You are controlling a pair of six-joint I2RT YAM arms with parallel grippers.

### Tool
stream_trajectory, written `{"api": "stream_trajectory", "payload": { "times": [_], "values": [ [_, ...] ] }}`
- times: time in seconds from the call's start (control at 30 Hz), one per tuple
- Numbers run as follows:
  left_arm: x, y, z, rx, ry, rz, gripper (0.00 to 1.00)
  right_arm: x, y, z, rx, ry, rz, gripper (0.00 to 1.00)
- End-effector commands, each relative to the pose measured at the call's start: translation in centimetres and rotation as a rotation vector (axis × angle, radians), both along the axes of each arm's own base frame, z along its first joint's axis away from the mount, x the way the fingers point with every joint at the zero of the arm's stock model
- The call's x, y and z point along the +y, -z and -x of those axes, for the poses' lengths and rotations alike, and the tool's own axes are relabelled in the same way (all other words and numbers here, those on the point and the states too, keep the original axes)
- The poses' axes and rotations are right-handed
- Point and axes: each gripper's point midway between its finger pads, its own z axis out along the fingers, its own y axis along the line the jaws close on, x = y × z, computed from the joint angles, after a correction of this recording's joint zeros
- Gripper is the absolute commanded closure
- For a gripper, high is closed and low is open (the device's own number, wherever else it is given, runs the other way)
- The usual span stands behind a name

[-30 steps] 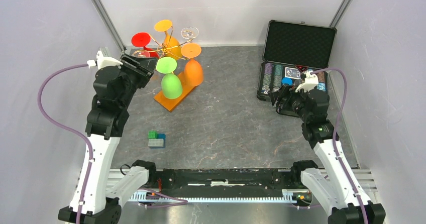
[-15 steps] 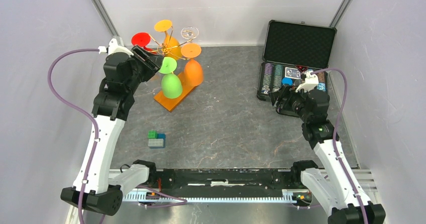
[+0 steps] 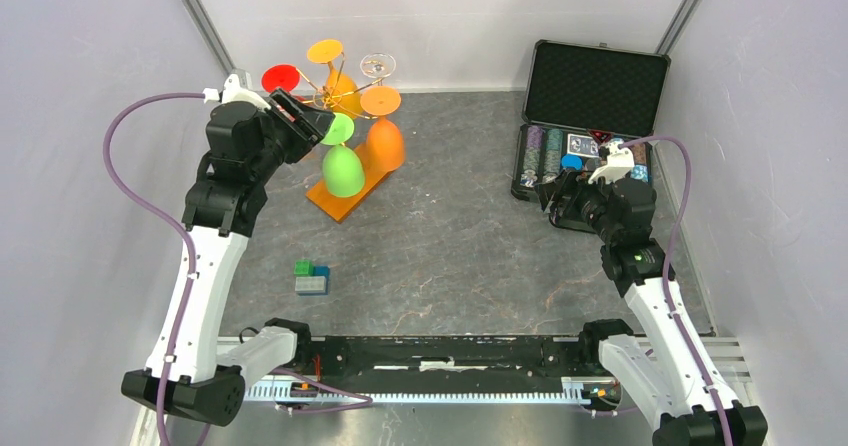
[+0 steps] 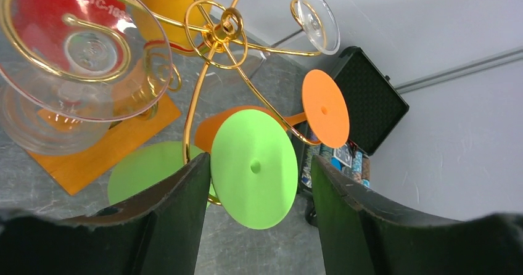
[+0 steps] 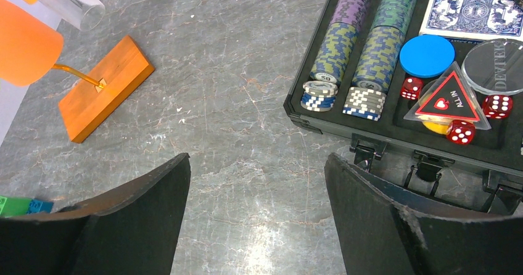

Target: Take the wine glass off the wine glass rack

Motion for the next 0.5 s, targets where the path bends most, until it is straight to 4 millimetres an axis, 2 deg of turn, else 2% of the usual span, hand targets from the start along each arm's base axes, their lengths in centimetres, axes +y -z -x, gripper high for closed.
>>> {"api": "stream_trajectory", "payload": {
  "times": [0.0,0.17,0.47],
  "values": [
    [-1.4,-1.3,1.0,-0.005,0.068,0.079,0.36,-0.3,0.1,-0.2,-0.009,0.014,0.004,0.16],
    [-1.6,-1.4,1.1,-0.002,0.049,0.158,0.44,-0.2,0.3,-0.2,-0.002,0.013,-0.003,0.16],
    [-1.5,-0.2,0.5,0.018,0.009,0.235,0.62,-0.2,0.3,-0.2,-0.003,0.013,-0.002,0.16]
  ]
}}
